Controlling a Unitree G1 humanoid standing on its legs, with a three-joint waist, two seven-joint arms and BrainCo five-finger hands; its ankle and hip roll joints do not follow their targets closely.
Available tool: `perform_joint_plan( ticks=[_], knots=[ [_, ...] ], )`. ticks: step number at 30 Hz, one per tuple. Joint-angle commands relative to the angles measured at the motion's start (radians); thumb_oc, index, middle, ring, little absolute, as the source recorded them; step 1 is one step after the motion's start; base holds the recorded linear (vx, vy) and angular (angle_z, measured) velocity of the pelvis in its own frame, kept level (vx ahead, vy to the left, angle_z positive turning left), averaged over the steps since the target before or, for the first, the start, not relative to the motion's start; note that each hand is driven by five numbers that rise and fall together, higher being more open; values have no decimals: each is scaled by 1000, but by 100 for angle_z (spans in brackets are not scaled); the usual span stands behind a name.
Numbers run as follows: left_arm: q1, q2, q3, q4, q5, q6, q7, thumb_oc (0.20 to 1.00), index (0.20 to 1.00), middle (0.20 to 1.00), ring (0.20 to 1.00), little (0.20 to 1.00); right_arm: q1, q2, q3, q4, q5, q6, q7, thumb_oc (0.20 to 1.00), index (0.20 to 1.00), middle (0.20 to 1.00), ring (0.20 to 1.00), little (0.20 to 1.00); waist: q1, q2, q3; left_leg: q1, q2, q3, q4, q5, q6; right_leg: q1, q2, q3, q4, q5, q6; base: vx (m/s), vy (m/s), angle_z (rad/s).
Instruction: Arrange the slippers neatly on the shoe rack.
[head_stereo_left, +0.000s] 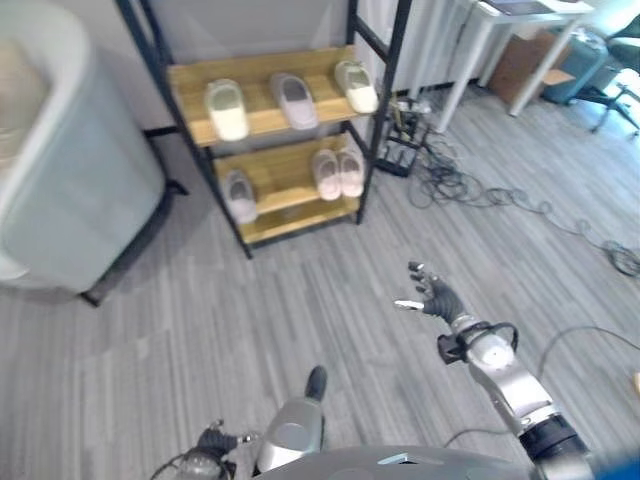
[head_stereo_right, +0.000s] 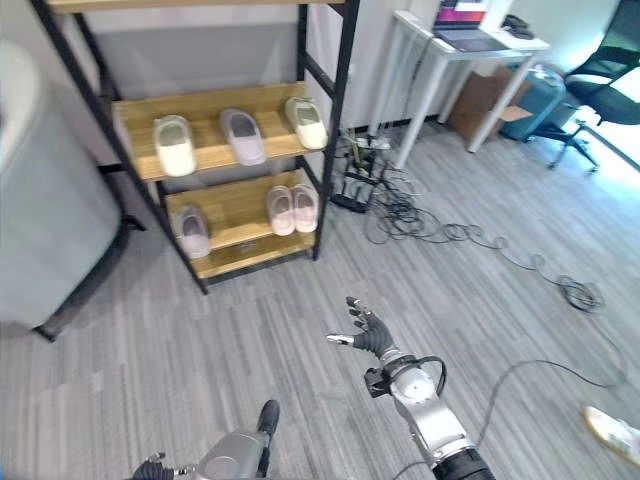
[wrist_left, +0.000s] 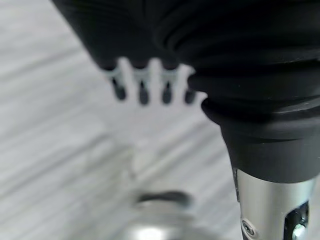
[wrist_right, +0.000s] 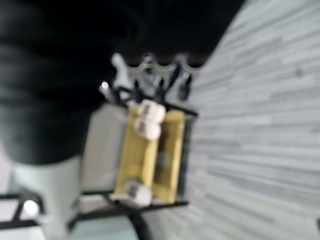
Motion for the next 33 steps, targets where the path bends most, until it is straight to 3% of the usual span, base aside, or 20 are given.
perform_joint_plan(
  ticks=[1, 3, 6, 8, 10, 13, 15, 16, 17, 18, 20, 22, 25, 26, 29, 31, 32, 33],
  knots=[
    [-22, 52, -38, -34, 10, 11, 24, 1000, 1000, 1000, 1000, 1000, -43, -8, -31, -53, -16, -29, -1, 1000, 1000, 1000, 1000, 1000, -11, 39, 43, -17, -10, -21, -3, -45, -7, 128, -3, -120, -104, 383, -35, 351, 176, 27],
    [-36, 66, -57, -41, 34, 12, 30, 1000, 1000, 1000, 1000, 1000, -36, -9, -30, -63, -21, -24, 3, 1000, 1000, 1000, 1000, 1000, -34, 50, 60, 59, -10, -49, -12, -82, -5, 61, -8, -157, -139, 285, -68, 355, 78, 27],
    [-37, 73, -72, -52, 45, 5, 33, 1000, 1000, 1000, 1000, 1000, -35, -21, -39, -75, -20, -23, 1, 1000, 1000, 1000, 1000, 1000, -53, 57, 70, 123, -1, -86, -26, -113, -17, 23, 16, -174, -290, 195, -84, 310, -87, 69],
    [-47, 75, -83, -54, 58, 2, 34, 1000, 1000, 1000, 1000, 1000, -36, -31, -52, -85, -17, -24, -5, 1000, 1000, 1000, 1000, 1000, -78, 51, 81, 170, -1, -133, -34, -139, -31, -24, 61, -93, -425, 188, -81, 305, -168, 80],
    [-52, 69, -90, -46, 69, 0, 33, 1000, 1000, 1000, 1000, 1000, -41, -41, -57, -93, -22, -26, -8, 1000, 1000, 1000, 1000, 1000, -94, 42, 89, 199, 3, -168, -33, -162, -44, -56, 76, -15, -528, 224, -64, 268, -186, 79],
    [-44, 61, -95, -32, 90, -1, 25, 1000, 1000, 1000, 1000, 1000, -42, -58, -74, -109, -50, -21, -13, 1000, 1000, 1000, 1000, 1000, -111, 39, 90, 233, 17, -218, -24, -197, -60, -76, 79, 51, -603, 273, -48, 237, -199, 94],
    [-37, 58, -102, -28, 103, 1, 21, 1000, 1000, 1000, 1000, 1000, -40, -60, -93, -116, -62, -20, -28, 1000, 1000, 1000, 1000, 1000, -115, 38, 81, 249, 28, -249, -24, -209, -72, -70, 84, 62, -618, 272, -47, 194, -225, 69],
    [-43, 47, -106, -30, 99, -12, 19, 1000, 1000, 1000, 1000, 1000, 14, -47, -89, 68, -82, -49, -30, 1000, 1000, 1000, 1000, 1000, -128, 39, 76, 246, 29, -262, -22, -206, -81, -55, 87, 64, -630, 263, -49, 174, -217, 64],
    [-28, 35, -82, -33, 83, -35, 17, 1000, 1000, 1000, 1000, 1000, 158, -75, -117, 366, -93, -137, 7, 1000, 1000, 1000, 1000, 1000, -153, 43, 72, 259, 46, -259, -28, -210, -85, -40, 105, 79, -624, 240, -54, 147, -287, 77],
    [7, 54, -87, -70, 90, -42, 21, 1000, 1000, 1000, 1000, 1000, 42, -107, -141, 373, -113, -109, -50, 1000, 1000, 1000, 1000, 1000, -147, 45, 68, 254, 70, -276, -22, -206, -105, -42, 123, 71, -600, 220, -64, 146, -324, 54],
    [10, 62, -84, -67, 94, -38, 27, 1000, 1000, 1000, 1000, 1000, 42, -120, -145, 394, -109, -118, -38, 1000, 1000, 1000, 1000, 1000, -150, 45, 67, 252, 84, -289, -19, -203, -115, -42, 133, 59, -588, 202, -72, 67, -280, 68],
    [-2, 64, -80, -35, 87, -30, 23, 1000, 1000, 1000, 1000, 1000, 32, -130, -150, 427, -106, -120, -33, 1000, 1000, 1000, 1000, 1000, -150, 35, 63, 242, 129, -305, 7, -196, -144, -22, 161, 26, -579, 155, -99, 64, -302, 36],
    [-10, 65, -86, -38, 81, -31, 24, 1000, 1000, 1000, 1000, 1000, 26, -132, -155, 447, -99, -124, -39, 1000, 1000, 1000, 1000, 1000, -151, 31, 67, 217, 143, -310, 49, -174, -156, -9, 172, 10, -579, 142, -112, 13, -208, -5],
    [-33, 65, -108, -52, 80, -29, 22, 1000, 1000, 1000, 1000, 1000, 30, -139, -159, 495, -79, -129, -48, 1000, 1000, 1000, 1000, 1000, -154, 16, 88, 152, 159, -280, 150, -140, -160, 25, 182, -20, -582, 117, -136, -16, -184, -10],
    [-41, 57, -116, -56, 76, -27, 21, 1000, 1000, 1000, 1000, 1000, 33, -141, -160, 506, -75, -128, -49, 1000, 1000, 1000, 1000, 1000, -159, 10, 99, 99, 178, -227, 167, -122, -153, 51, 177, -45, -596, 106, -137, -9, -108, 37],
    [-50, 45, -116, -54, 62, -26, 19, 1000, 1000, 1000, 1000, 1000, 32, -136, -166, 519, -68, -128, -57, 1000, 1000, 1000, 1000, 1000, -155, 11, 100, 50, 179, -172, 91, -107, -147, 72, 174, -59, -618, 106, -137, 36, 25, 34],
    [-64, 41, -123, -45, 54, -30, 18, 1000, 1000, 1000, 1000, 1000, 19, -131, -163, 549, -58, -131, -66, 1000, 1000, 1000, 1000, 1000, -135, 16, 108, -9, 155, -158, 34, -50, -152, 82, 182, -48, -624, 104, -142, 43, 49, 34],
    [-64, 41, -123, -44, 54, -30, 18, 1000, 1000, 1000, 1000, 1000, 19, -130, -163, 550, -58, -132, -66, 1000, 1000, 1000, 1000, 1000, -134, 15, 109, -7, 155, -156, 32, -49, -152, 81, 182, -46, -623, 104, -142, 72, 73, 7]
  ],
)
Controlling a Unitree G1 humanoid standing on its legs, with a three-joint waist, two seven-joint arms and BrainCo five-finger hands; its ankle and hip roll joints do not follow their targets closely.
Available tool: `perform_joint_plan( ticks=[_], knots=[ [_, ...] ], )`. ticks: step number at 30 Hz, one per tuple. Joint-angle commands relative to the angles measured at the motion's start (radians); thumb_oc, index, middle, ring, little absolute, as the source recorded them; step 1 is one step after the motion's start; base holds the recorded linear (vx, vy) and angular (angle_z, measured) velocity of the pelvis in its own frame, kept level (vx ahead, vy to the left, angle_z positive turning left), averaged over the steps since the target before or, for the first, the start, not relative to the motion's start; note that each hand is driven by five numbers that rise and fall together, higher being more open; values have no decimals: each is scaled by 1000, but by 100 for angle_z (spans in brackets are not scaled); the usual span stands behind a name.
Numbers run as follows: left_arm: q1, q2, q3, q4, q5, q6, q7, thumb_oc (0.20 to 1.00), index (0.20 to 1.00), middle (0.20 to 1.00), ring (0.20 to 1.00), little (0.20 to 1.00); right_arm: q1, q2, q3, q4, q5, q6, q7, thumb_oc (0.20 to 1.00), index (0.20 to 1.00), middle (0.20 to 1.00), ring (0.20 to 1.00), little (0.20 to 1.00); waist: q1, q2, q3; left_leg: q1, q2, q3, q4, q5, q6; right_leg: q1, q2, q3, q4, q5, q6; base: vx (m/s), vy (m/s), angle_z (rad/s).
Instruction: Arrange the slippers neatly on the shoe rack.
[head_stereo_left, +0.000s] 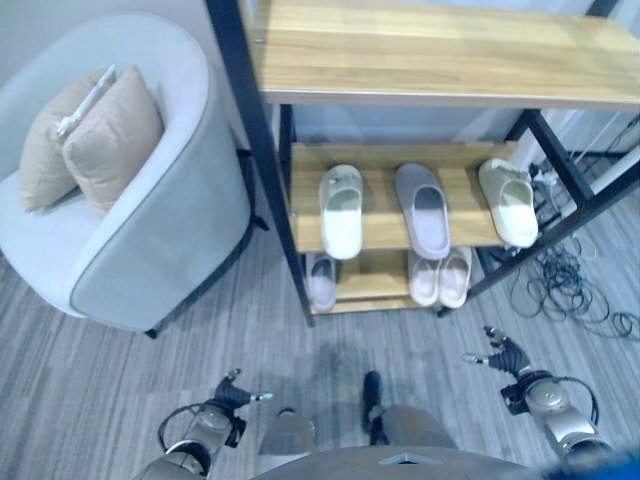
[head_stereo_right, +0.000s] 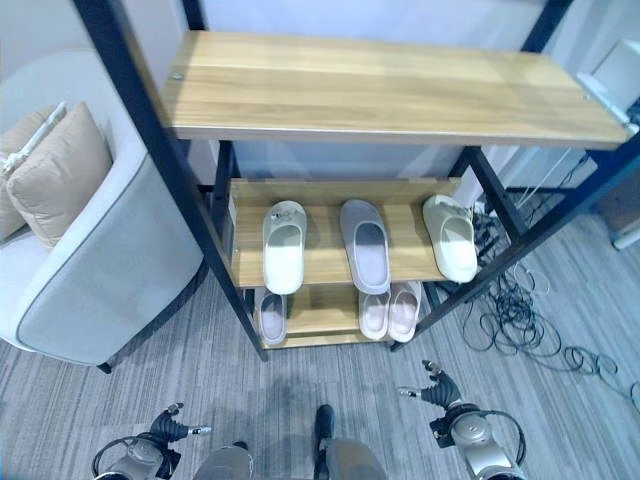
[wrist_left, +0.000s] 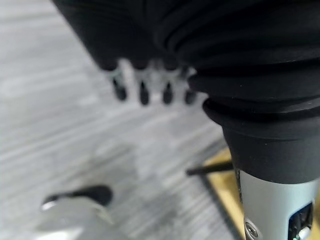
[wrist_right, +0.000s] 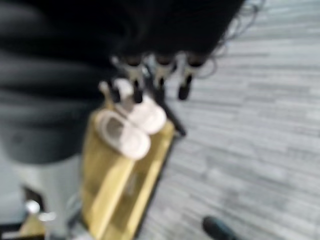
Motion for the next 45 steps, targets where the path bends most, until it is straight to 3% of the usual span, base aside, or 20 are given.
perform_joint_plan(
  ticks=[1, 5, 8, 16, 17, 19, 20, 21, 22, 23, 29, 30, 32, 33, 35, 40, 42, 45],
  knots=[
    [71, 27, 0, -21, -23, -9, -3, 1000, 1000, 1000, 1000, 1000, 23, -8, -14, -46, 26, -29, -22, 1000, 1000, 1000, 1000, 1000, 31, 9, -11, -45, 24, 60, -283, 183, 88, 33, -22, 22, 173, -200, 118, 81, 71, -24],
    [86, 19, 3, 7, -11, -9, 2, 1000, 1000, 1000, 1000, 1000, 22, 9, -14, -11, 20, -29, -29, 1000, 1000, 1000, 1000, 1000, 22, 13, -38, -17, 1, 45, -308, 188, 93, 39, -27, 47, 175, -195, 129, 119, 116, -32],
    [109, 32, 7, 7, 16, -16, 17, 1000, 1000, 1000, 1000, 1000, 33, 36, -10, -14, 27, -36, -34, 1000, 1000, 1000, 1000, 1000, 18, 15, -75, 51, -10, 87, -351, 177, 110, 70, -51, 81, 137, -175, 143, 156, 127, -39],
    [121, 32, -20, -53, 26, -39, 48, 1000, 1000, 1000, 1000, 1000, 34, 54, -16, -44, 22, -71, -94, 1000, 1000, 1000, 1000, 1000, 30, 31, -95, 126, -21, 103, -405, 160, 129, 105, -72, 84, 99, -162, 164, 77, 61, -15],
    [124, 27, -19, -55, 25, -39, 49, 1000, 1000, 1000, 1000, 1000, 35, 60, -11, -48, 10, -68, -94, 1000, 1000, 1000, 1000, 1000, 32, 33, -94, 133, -22, 107, -412, 156, 133, 97, -73, 84, 110, -161, 169, -1, 50, -2],
    [128, 19, -20, -69, 19, -41, 53, 1000, 1000, 1000, 1000, 1000, 35, 69, 7, -48, -23, -57, -94, 1000, 1000, 1000, 1000, 1000, 36, 49, -71, 145, -18, 117, -410, 152, 148, 9, -77, 81, 297, -148, 209, -54, 4, -33],
    [124, 17, -25, -65, 23, -43, 64, 1000, 1000, 1000, 1000, 1000, 25, 71, 18, -58, -50, -53, -93, 1000, 1000, 1000, 1000, 1000, 30, 61, -48, 158, -11, 122, -406, 144, 146, -47, -110, 78, 370, -106, 240, -15, -207, -62],
    [114, 12, -34, -70, 16, -48, 68, 1000, 1000, 1000, 1000, 1000, 10, 70, 27, -60, -56, -53, -95, 1000, 1000, 1000, 1000, 1000, 28, 70, -41, 164, 3, 116, -407, 140, 136, -58, -149, 66, 297, -102, 222, 95, -350, -48],
    [110, 10, -43, -75, 18, -52, 65, 1000, 1000, 1000, 1000, 1000, 19, 69, 33, -53, -50, -51, -95, 1000, 1000, 1000, 1000, 1000, 20, 63, -48, 169, 7, 102, -403, 130, 123, -40, -138, 109, 201, -98, 214, 166, -404, -6],
    [110, 9, -47, -81, 13, -56, 64, 1000, 1000, 1000, 1000, 1000, 22, 70, 36, -43, -47, -54, -93, 1000, 1000, 1000, 1000, 1000, 24, 60, -54, 170, 16, 101, -399, 127, 116, -29, -133, 111, 175, -99, 208, 169, -337, 13],
    [108, 0, -72, -118, -2, -61, 55, 1000, 1000, 1000, 1000, 1000, 40, 51, 46, -29, -17, -75, -85, 1000, 1000, 1000, 1000, 1000, 18, 56, -66, 116, 93, 52, -315, 147, 65, 31, -78, 50, 150, -161, 154, 41, -286, 36],
    [101, -7, -86, -138, 0, -62, 52, 1000, 1000, 1000, 1000, 1000, 39, 39, 38, -31, -6, -81, -92, 1000, 1000, 1000, 1000, 1000, 11, 53, -54, 81, 90, 75, -262, 146, 66, 51, -83, 12, 148, -177, 142, -27, -173, 53],
    [93, -8, -98, -157, -5, -61, 51, 1000, 1000, 1000, 1000, 1000, 31, 31, 36, -25, 0, -82, -99, 1000, 1000, 1000, 1000, 1000, 8, 54, -43, 52, 73, 85, -234, 148, 70, 57, -89, -3, 148, -181, 137, -3, -56, 52],
    [89, -11, -103, -163, -8, -65, 53, 1000, 1000, 1000, 1000, 1000, 18, 27, 37, -23, -1, -86, -107, 1000, 1000, 1000, 1000, 1000, 14, 57, -35, 17, 40, 82, -239, 155, 79, 58, -89, -10, 146, -181, 140, 39, -6, 32],
    [78, -16, -110, -162, -13, -70, 59, 1000, 1000, 1000, 1000, 1000, -9, 27, 44, -16, 2, -90, -121, 1000, 1000, 1000, 1000, 1000, 27, 62, -27, -38, -6, 69, -262, 179, 84, 61, -81, -11, 145, -178, 140, 53, -4, 23],
    [91, -27, -101, -109, 2, -65, 62, 1000, 1000, 1000, 1000, 1000, -46, 32, 73, -5, -32, -87, -129, 1000, 1000, 1000, 1000, 1000, 45, 69, -39, -39, -33, 57, -296, 190, 99, 65, -70, 15, 144, -190, 145, 128, 110, -17],
    [104, -24, -79, -21, 34, -51, 63, 1000, 1000, 1000, 1000, 1000, -68, 51, 94, 14, -64, -74, -119, 1000, 1000, 1000, 1000, 1000, 53, 66, -48, 3, -59, 89, -305, 159, 141, 41, -107, 43, 229, -183, 180, 220, 265, -42],
    [100, -11, -72, -21, 38, -49, 61, 1000, 1000, 1000, 1000, 1000, -75, 57, 104, 7, -72, -72, -110, 1000, 1000, 1000, 1000, 1000, 54, 73, -30, 18, -59, 104, -296, 146, 153, -9, -124, 49, 341, -163, 200, 32, 72, -33]
  ],
)
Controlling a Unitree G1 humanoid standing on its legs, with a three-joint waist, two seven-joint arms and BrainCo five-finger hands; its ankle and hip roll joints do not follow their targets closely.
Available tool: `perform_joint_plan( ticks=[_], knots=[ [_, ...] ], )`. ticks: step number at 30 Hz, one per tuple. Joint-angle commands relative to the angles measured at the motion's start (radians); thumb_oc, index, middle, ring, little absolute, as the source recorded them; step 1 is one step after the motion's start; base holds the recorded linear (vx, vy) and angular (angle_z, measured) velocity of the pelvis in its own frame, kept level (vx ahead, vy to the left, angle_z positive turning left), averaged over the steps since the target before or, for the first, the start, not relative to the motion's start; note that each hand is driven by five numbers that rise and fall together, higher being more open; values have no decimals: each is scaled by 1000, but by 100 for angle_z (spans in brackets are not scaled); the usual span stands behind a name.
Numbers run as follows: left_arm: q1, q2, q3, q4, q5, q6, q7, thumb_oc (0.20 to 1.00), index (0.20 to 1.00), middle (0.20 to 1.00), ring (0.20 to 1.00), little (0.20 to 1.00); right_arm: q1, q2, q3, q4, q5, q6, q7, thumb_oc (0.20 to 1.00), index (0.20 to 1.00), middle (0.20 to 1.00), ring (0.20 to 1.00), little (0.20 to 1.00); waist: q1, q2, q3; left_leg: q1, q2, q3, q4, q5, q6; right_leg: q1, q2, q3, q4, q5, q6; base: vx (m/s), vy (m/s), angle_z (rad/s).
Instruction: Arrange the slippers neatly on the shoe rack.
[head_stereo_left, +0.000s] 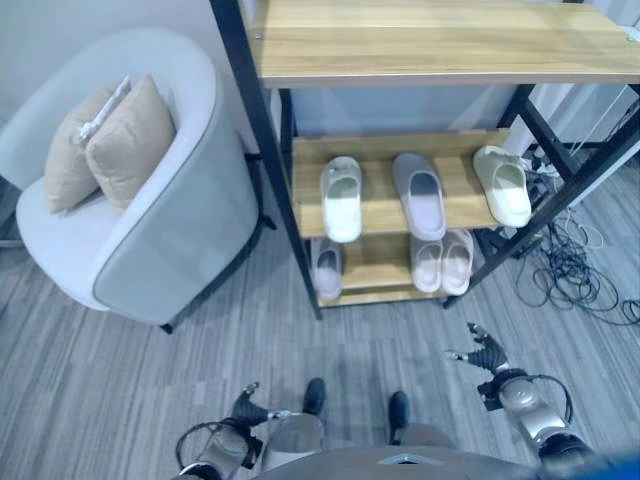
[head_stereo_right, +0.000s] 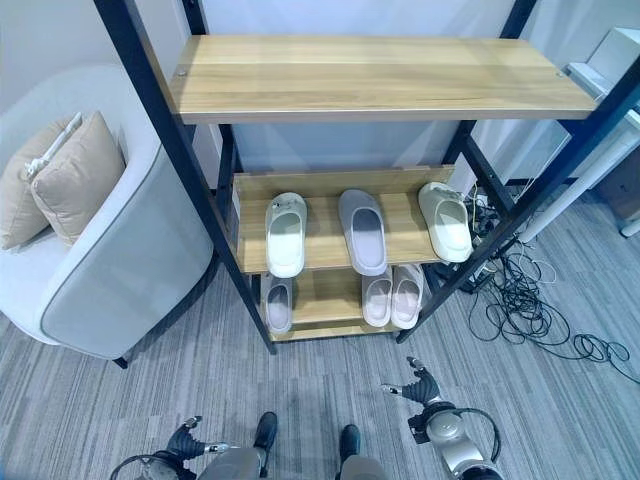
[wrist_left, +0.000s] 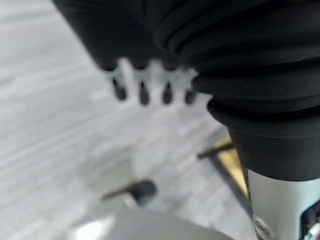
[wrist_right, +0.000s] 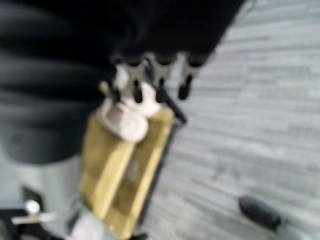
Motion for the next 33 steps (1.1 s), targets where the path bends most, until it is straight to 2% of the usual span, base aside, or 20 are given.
perform_joint_plan(
  ticks=[1, 4, 6, 7, 9, 10, 11, 13, 14, 15, 16, 18, 19, 21, 22, 23, 26, 29, 32, 33],
  knots=[
    [-6, 26, -1, -27, 24, 0, 17, 1000, 1000, 1000, 1000, 1000, -42, -48, 18, -75, -31, -22, -4, 1000, 1000, 1000, 1000, 1000, 8, 23, 29, -72, 9, 7, 141, -127, 33, -67, -27, -19, 293, -71, 66, 16, 7, -15],
    [-8, 30, 7, -21, 22, -3, 20, 1000, 1000, 1000, 1000, 1000, -45, -45, 23, -90, -35, -25, -4, 1000, 1000, 1000, 1000, 1000, 12, 32, 42, -44, 20, 5, 141, -145, 24, -61, -76, -62, 219, -42, 58, 69, -108, -22],
    [-5, 31, 14, -22, 13, -7, 19, 1000, 1000, 1000, 1000, 1000, -45, -50, 25, -92, -33, -27, 0, 1000, 1000, 1000, 1000, 1000, 9, 35, 40, -32, 31, -1, 140, -153, 12, -65, -89, -53, 139, -16, 57, 114, -204, -12],
    [-5, 35, 15, -17, 13, -7, 18, 1000, 1000, 1000, 1000, 1000, -39, -52, 26, -92, -31, -26, 4, 1000, 1000, 1000, 1000, 1000, 11, 25, 32, -32, 32, -5, 146, -156, 7, -48, -84, -44, 91, -16, 58, 181, -326, -9],
    [9, 34, 17, -22, 19, -11, 14, 1000, 1000, 1000, 1000, 1000, -28, -59, 35, -103, -44, -30, 16, 1000, 1000, 1000, 1000, 1000, 17, 19, 8, -12, 61, -12, 133, -151, -12, -29, -64, -47, 84, -31, 54, 175, -357, 13],
    [26, 47, 26, -40, 24, -4, 8, 1000, 1000, 1000, 1000, 1000, 17, -155, -30, -256, 3, -48, 66, 1000, 1000, 1000, 1000, 1000, 11, 14, 2, -4, 80, -21, 125, -144, -25, -24, -48, -46, 89, -43, 49, 57, -390, 41],
    [38, 55, 48, -83, 9, -23, -1, 1000, 1000, 1000, 1000, 1000, 107, -178, -46, -280, 8, -102, 65, 1000, 1000, 1000, 1000, 1000, -9, 13, 8, -1, 115, -21, 122, -133, -41, -31, -19, -40, 104, -71, 35, 25, -305, 39],
    [39, 55, 48, -84, 9, -23, -1, 1000, 1000, 1000, 1000, 1000, 107, -177, -46, -280, 8, -103, 65, 1000, 1000, 1000, 1000, 1000, -8, 13, 7, 0, 116, -20, 121, -133, -42, -32, -18, -40, 105, -72, 34, -9, -197, 15],
    [55, 51, 48, -98, 10, -30, -7, 1000, 1000, 1000, 1000, 1000, 124, -170, -45, -265, -3, -110, 67, 1000, 1000, 1000, 1000, 1000, -14, 12, 13, -10, 144, -27, 150, -124, -57, -25, 13, -41, 111, -102, 10, -25, -289, -19],
    [48, 46, 44, -94, 3, -32, -5, 1000, 1000, 1000, 1000, 1000, 115, -168, -42, -253, -5, -112, 61, 1000, 1000, 1000, 1000, 1000, -13, 9, 22, -33, 151, -27, 186, -107, -63, -15, 20, -49, 110, -110, -1, -71, -443, -27],
    [35, 35, 36, -107, -11, -30, -4, 1000, 1000, 1000, 1000, 1000, 110, -173, -54, -276, 3, -116, 50, 1000, 1000, 1000, 1000, 1000, -18, -1, 45, -86, 154, -16, 275, -53, -68, 4, 26, -71, 104, -113, -15, -66, -248, -11],
    [35, 35, 36, -107, -11, -30, -4, 1000, 1000, 1000, 1000, 1000, 110, -173, -54, -276, 3, -116, 50, 1000, 1000, 1000, 1000, 1000, -20, -1, 45, -88, 153, -18, 278, -54, -68, 5, 25, -73, 104, -113, -15, -18, -118, 6],
    [35, 30, 29, -133, -15, -34, -6, 1000, 1000, 1000, 1000, 1000, 104, -178, -56, -276, 6, -119, 43, 1000, 1000, 1000, 1000, 1000, -21, -8, 52, -108, 146, 13, 295, -71, -61, 18, 24, -89, 91, -116, -19, 38, -105, -6],
    [38, 21, 26, -139, -25, -35, -11, 1000, 1000, 1000, 1000, 1000, 86, -183, -51, -277, 7, -122, 40, 1000, 1000, 1000, 1000, 1000, -10, 5, 50, -125, 109, 0, 240, -84, -50, 17, 35, -88, 86, -119, -19, 78, -66, -7],
    [39, 20, 23, -137, -31, -36, -10, 1000, 1000, 1000, 1000, 1000, 73, -188, -43, -278, 6, -123, 37, 1000, 1000, 1000, 1000, 1000, 5, 14, 51, -148, 87, -22, 204, -62, -48, 19, 47, -86, 86, -120, -17, 156, 13, -1],
    [38, 15, 28, -100, -17, -36, -12, 1000, 1000, 1000, 1000, 1000, 64, -178, -35, -271, 0, -122, 42, 1000, 1000, 1000, 1000, 1000, 5, 22, 37, -126, 88, -43, 119, -45, -47, 25, 65, -79, 90, -137, -17, 131, 10, -3],
    [34, 13, 31, -63, -8, -35, -12, 1000, 1000, 1000, 1000, 1000, 62, -174, -30, -287, 2, -131, 45, 1000, 1000, 1000, 1000, 1000, 4, 21, 29, -122, 76, -65, 101, -36, -45, 28, 67, -69, 82, -136, -17, 93, 38, -4],
    [35, 16, 37, -34, 14, -32, -12, 1000, 1000, 1000, 1000, 1000, 65, -172, -31, -348, 10, -147, 49, 1000, 1000, 1000, 1000, 1000, -4, 27, 26, -109, 75, -53, 69, -29, -39, 29, 62, -62, 69, -129, -14, 71, 70, -4],
    [33, 21, 37, -34, 22, -35, -7, 1000, 1000, 1000, 1000, 1000, 58, -180, -26, -397, 14, -162, 55, 1000, 1000, 1000, 1000, 1000, -2, 33, 36, -102, 71, -50, 63, -32, -33, 20, 56, -50, 69, -125, -9, 4, 80, -8],
    [23, 23, 33, -36, 30, -41, -3, 1000, 1000, 1000, 1000, 1000, 29, -193, -8, -442, 12, -173, 62, 1000, 1000, 1000, 1000, 1000, 0, 41, 57, -106, 67, -45, 60, -32, -26, -2, 50, -40, 76, -122, -4, -90, 126, -20]
  ],
)
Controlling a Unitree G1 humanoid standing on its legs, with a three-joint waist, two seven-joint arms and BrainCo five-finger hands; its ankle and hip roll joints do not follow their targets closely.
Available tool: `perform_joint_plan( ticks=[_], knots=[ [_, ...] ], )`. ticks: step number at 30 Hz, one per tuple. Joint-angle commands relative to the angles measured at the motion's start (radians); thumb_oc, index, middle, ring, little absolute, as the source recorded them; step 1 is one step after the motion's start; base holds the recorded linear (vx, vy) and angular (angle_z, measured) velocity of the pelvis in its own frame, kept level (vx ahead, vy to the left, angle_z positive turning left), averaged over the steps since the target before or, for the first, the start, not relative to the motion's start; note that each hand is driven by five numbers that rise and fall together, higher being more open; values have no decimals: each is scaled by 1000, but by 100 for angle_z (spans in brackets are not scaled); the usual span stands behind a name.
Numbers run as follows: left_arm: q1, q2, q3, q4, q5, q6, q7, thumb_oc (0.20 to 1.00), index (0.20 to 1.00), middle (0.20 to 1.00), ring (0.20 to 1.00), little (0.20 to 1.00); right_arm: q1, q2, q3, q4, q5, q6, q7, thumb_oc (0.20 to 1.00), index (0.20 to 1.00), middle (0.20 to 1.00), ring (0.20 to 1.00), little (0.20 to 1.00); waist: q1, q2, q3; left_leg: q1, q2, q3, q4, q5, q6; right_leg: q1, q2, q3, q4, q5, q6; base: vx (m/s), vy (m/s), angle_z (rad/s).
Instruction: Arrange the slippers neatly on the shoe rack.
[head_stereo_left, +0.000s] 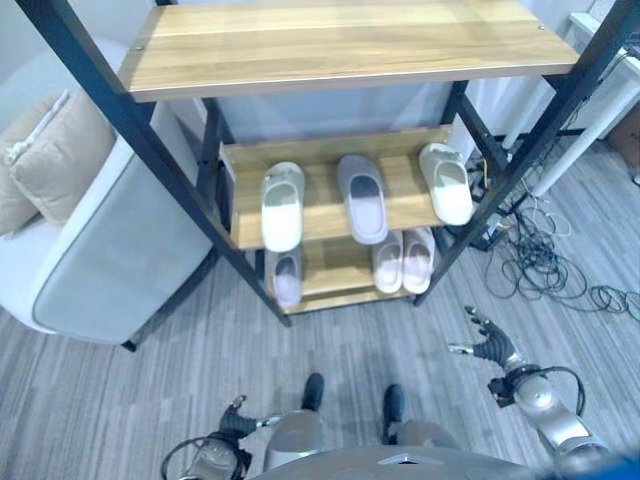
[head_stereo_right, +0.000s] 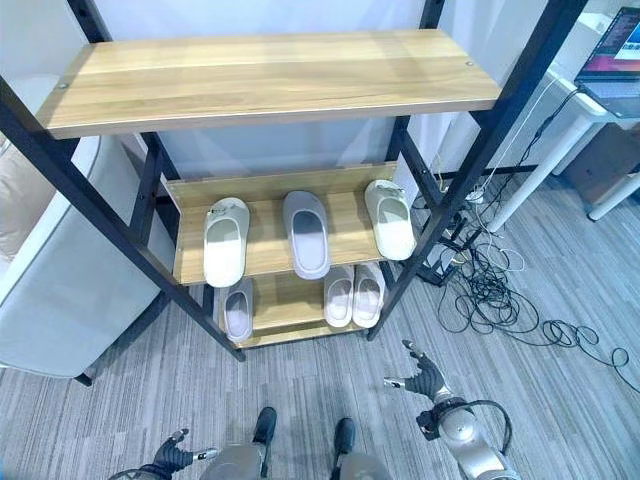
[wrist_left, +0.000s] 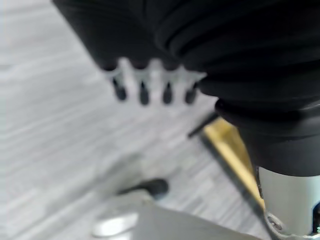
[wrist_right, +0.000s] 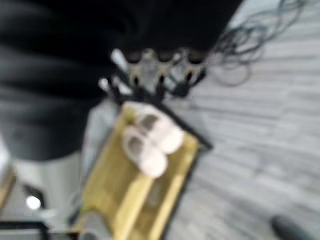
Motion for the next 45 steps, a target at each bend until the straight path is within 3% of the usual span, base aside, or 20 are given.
perform_joint_plan(
  ticks=[1, 11, 23, 29, 32, 35, 39, 43, 45],
  knots=[
    [-46, 13, -16, -27, 25, -15, 9, 1000, 1000, 1000, 1000, 1000, -91, -78, 17, -180, 8, -85, 7, 1000, 1000, 1000, 1000, 1000, 12, 13, 56, -80, 1, 0, 85, -69, 34, -43, -49, 30, 206, -170, 73, -91, 126, -25],
    [-87, -9, -69, -84, 25, -28, 18, 1000, 1000, 1000, 1000, 1000, -166, -81, 76, -274, -18, -93, 14, 1000, 1000, 1000, 1000, 1000, 17, 33, 90, -94, -11, 8, 73, -70, 52, -76, -64, 43, 209, -152, 88, -38, 45, -7],
    [-128, -34, -163, -74, 86, -26, 6, 1000, 1000, 1000, 1000, 1000, -385, -15, 341, -368, 83, -81, 165, 1000, 1000, 1000, 1000, 1000, 52, 28, 85, -78, -6, 1, 70, -80, 51, -54, -64, 35, 187, -153, 89, 1, -1, 0],
    [-155, -47, -220, -79, 104, -21, 7, 1000, 1000, 1000, 1000, 1000, -501, 40, 411, -400, 157, -78, 167, 1000, 1000, 1000, 1000, 1000, 66, 20, 88, -81, -1, -5, 72, -79, 48, -52, -62, 32, 186, -153, 88, 4, -4, 1],
    [-162, -54, -243, -76, 118, -20, 12, 1000, 1000, 1000, 1000, 1000, -536, 48, 415, -417, 155, -86, 150, 1000, 1000, 1000, 1000, 1000, 70, 18, 87, -82, -1, -6, 72, -80, 48, -52, -61, 33, 186, -154, 89, 13, -6, 6],
    [-170, -60, -287, -90, 139, -23, 29, 1000, 1000, 1000, 1000, 1000, -616, 51, 351, -472, 102, -113, 35, 1000, 1000, 1000, 1000, 1000, 75, 13, 92, -89, 0, -10, 79, -84, 49, -59, -62, 29, 193, -154, 91, 10, 2, 0],
    [-172, -61, -295, -94, 138, -23, 35, 1000, 1000, 1000, 1000, 1000, -646, 42, 308, -487, 42, -114, -38, 1000, 1000, 1000, 1000, 1000, 79, 9, 96, -97, -1, -10, 84, -87, 51, -65, -62, 27, 195, -154, 92, 0, 0, 0],
    [-169, -56, -280, -91, 115, -25, 48, 1000, 1000, 1000, 1000, 1000, -664, -16, 149, -439, -52, -99, -188, 1000, 1000, 1000, 1000, 1000, 90, -3, 104, -121, -5, -23, 98, -93, 56, -76, -65, 16, 197, -151, 95, 22, 8, 6],
    [-167, -53, -274, -86, 109, -26, 51, 1000, 1000, 1000, 1000, 1000, -666, -31, 118, -409, -64, -93, -213, 1000, 1000, 1000, 1000, 1000, 93, -5, 105, -126, -6, -27, 102, -95, 57, -77, -67, 13, 197, -151, 96, 22, 5, 7]
  ],
)
